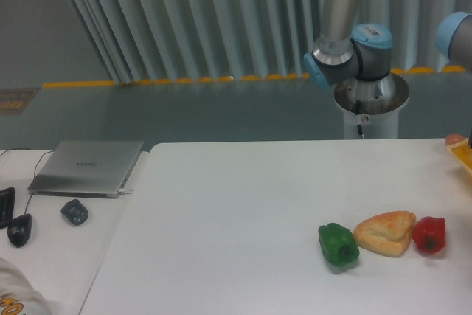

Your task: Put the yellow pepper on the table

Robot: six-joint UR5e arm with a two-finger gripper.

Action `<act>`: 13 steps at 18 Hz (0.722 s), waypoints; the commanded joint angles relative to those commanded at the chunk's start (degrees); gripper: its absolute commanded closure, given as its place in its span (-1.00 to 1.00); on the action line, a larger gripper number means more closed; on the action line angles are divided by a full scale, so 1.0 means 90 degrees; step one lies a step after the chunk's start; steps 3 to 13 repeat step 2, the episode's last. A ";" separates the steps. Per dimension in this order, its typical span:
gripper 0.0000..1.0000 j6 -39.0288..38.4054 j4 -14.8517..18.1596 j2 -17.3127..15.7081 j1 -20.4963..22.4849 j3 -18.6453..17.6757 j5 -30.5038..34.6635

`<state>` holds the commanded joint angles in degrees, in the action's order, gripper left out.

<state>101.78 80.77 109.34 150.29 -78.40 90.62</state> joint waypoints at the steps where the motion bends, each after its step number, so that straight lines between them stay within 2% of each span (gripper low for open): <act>1: -1.00 0.0000 0.0000 0.0000 0.0000 0.0000 -0.0010; 13: -1.00 0.0000 0.0000 0.0010 0.0000 0.0000 -0.0010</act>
